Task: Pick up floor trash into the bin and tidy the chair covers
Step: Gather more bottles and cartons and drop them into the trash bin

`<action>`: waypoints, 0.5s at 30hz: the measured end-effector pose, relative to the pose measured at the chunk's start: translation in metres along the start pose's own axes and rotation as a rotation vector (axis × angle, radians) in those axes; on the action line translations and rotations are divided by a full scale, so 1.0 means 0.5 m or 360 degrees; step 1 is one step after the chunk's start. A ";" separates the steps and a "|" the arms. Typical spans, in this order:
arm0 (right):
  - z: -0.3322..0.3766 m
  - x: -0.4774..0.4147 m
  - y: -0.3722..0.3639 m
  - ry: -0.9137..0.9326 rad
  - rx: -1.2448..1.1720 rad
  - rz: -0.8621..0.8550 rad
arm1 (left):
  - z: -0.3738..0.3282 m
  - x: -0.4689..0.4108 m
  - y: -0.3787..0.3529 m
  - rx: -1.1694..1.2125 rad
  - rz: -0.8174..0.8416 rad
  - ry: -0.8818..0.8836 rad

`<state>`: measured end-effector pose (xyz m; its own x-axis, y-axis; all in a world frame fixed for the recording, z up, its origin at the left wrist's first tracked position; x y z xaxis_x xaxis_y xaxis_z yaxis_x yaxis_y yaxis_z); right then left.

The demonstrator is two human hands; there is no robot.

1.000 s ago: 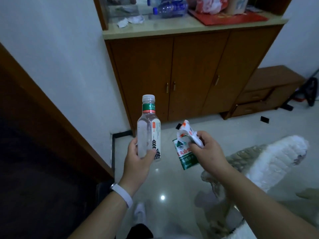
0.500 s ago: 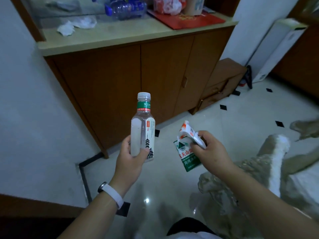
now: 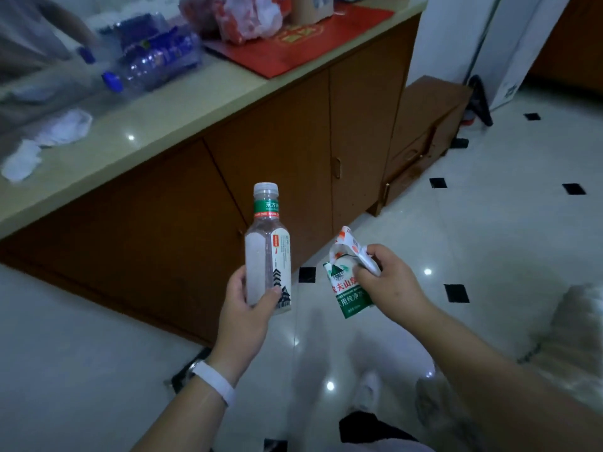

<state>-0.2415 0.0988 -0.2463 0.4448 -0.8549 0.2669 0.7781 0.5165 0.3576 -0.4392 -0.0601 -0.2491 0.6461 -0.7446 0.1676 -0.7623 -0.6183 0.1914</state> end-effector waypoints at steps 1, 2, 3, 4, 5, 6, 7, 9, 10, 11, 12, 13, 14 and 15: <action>0.007 -0.034 0.024 -0.0006 -0.0020 -0.0015 | -0.022 -0.034 -0.026 -0.0015 0.0015 -0.0012; 0.016 -0.066 0.050 -0.0009 -0.0045 -0.0033 | -0.044 -0.069 -0.054 -0.0034 0.0036 -0.0028; 0.023 -0.096 0.080 -0.0011 -0.0071 -0.0061 | -0.066 -0.103 -0.087 -0.0053 0.0070 -0.0050; 0.030 -0.123 0.113 -0.0008 -0.0092 -0.0100 | -0.087 -0.134 -0.122 -0.0066 0.0114 -0.0072; 0.034 -0.148 0.146 -0.0002 -0.0110 -0.0146 | -0.109 -0.163 -0.159 -0.0067 0.0157 -0.0096; 0.038 -0.170 0.179 0.0004 -0.0129 -0.0196 | -0.128 -0.189 -0.195 -0.0063 0.0196 -0.0115; 0.041 -0.190 0.211 0.0011 -0.0151 -0.0250 | -0.146 -0.214 -0.230 -0.0057 0.0232 -0.0132; 0.039 -0.220 0.267 0.0009 -0.0186 -0.0359 | -0.171 -0.257 -0.289 -0.0046 0.0308 -0.0159; 0.035 -0.231 0.289 -0.0004 -0.0195 -0.0397 | -0.180 -0.275 -0.315 -0.0047 0.0351 -0.0162; 0.031 -0.240 0.309 -0.0017 -0.0197 -0.0430 | -0.186 -0.293 -0.340 -0.0058 0.0395 -0.0164; 0.025 -0.249 0.328 -0.0029 -0.0193 -0.0462 | -0.188 -0.313 -0.362 -0.0074 0.0433 -0.0164; 0.018 -0.258 0.346 -0.0046 -0.0173 -0.0500 | -0.192 -0.334 -0.384 -0.0089 0.0466 -0.0165; 0.010 -0.269 0.363 -0.0067 -0.0145 -0.0542 | -0.195 -0.357 -0.404 -0.0106 0.0499 -0.0160; 0.000 -0.281 0.380 -0.0099 -0.0111 -0.0593 | -0.199 -0.380 -0.425 -0.0114 0.0542 -0.0154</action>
<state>-0.1561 0.3169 -0.2157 0.0999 -0.9777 0.1847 0.9105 0.1647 0.3793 -0.3962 0.2380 -0.2254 0.3465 -0.9272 0.1419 -0.9262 -0.3143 0.2082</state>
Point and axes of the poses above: each hand's wrist, its own x-axis away from the middle knuckle, its own y-axis out of the back of the hand, z = x × y, the point moved 6 cm from there along -x, towards the middle knuckle, and after that the axes turned 1 degree about z, right-handed, at the moved point
